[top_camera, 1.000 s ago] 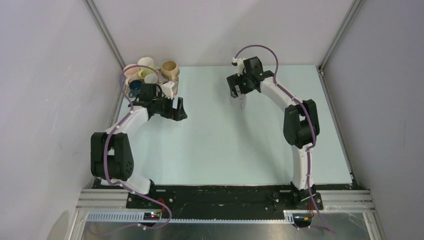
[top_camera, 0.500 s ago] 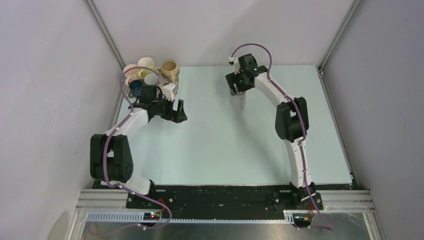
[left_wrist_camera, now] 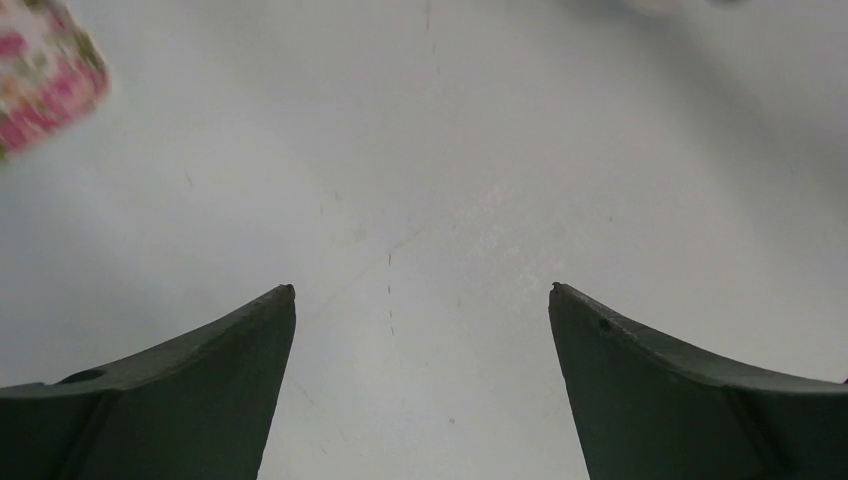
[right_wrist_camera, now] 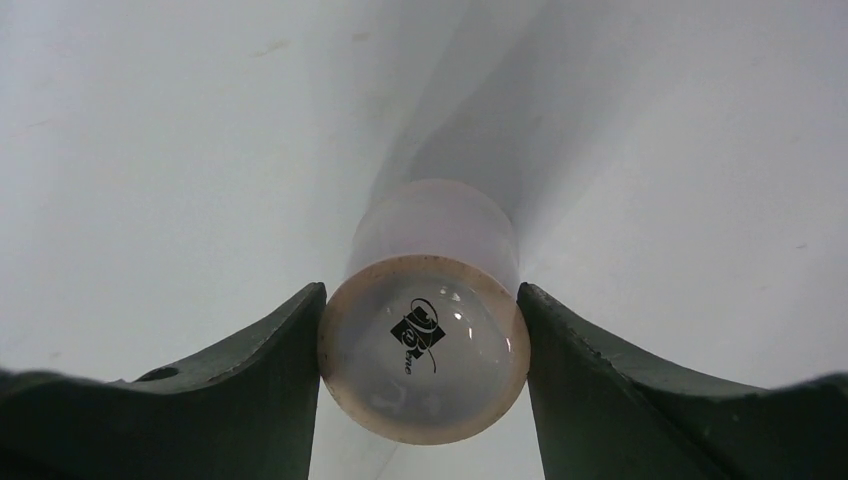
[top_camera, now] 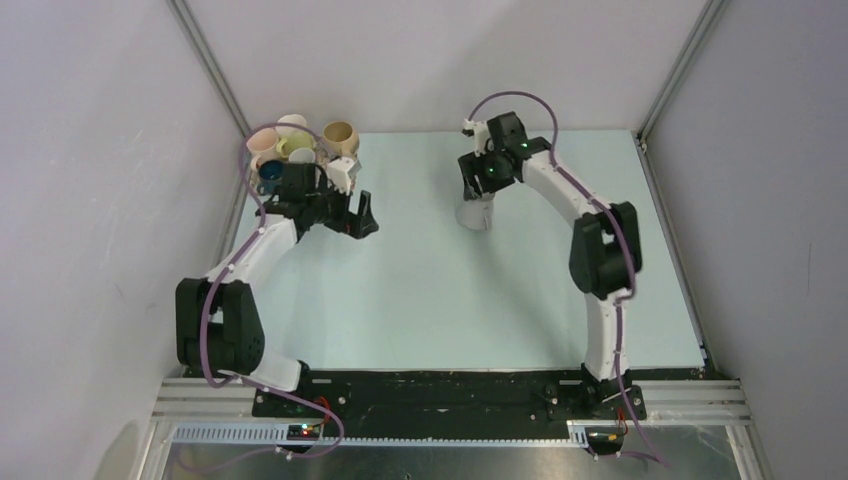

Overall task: Turn the mug right side up
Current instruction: Turn over the cup at the center of the board.

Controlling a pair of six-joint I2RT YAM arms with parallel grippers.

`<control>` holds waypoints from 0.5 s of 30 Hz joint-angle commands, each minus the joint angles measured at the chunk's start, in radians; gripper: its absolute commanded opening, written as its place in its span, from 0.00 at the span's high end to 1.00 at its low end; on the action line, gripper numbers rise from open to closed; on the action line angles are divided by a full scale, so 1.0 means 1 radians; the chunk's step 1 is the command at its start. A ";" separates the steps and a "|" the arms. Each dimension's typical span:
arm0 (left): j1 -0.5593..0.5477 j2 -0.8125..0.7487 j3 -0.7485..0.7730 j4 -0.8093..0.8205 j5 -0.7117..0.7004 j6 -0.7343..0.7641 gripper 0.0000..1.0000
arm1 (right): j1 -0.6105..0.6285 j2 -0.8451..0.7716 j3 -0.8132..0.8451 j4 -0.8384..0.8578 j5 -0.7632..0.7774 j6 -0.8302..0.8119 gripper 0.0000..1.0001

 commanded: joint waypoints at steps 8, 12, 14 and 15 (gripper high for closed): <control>-0.158 -0.001 0.324 0.046 0.225 -0.107 0.00 | -0.210 -0.668 -0.450 0.611 -0.724 0.511 1.00; -0.245 0.049 0.351 0.079 0.338 -0.169 0.00 | -0.303 -0.750 -0.614 0.923 -0.906 0.789 1.00; -0.280 0.079 0.364 0.088 0.389 -0.217 0.00 | -0.326 -0.769 -0.682 1.063 -0.949 0.902 1.00; -0.302 0.088 0.375 0.090 0.403 -0.240 0.00 | -0.337 -0.772 -0.721 1.108 -0.967 0.934 1.00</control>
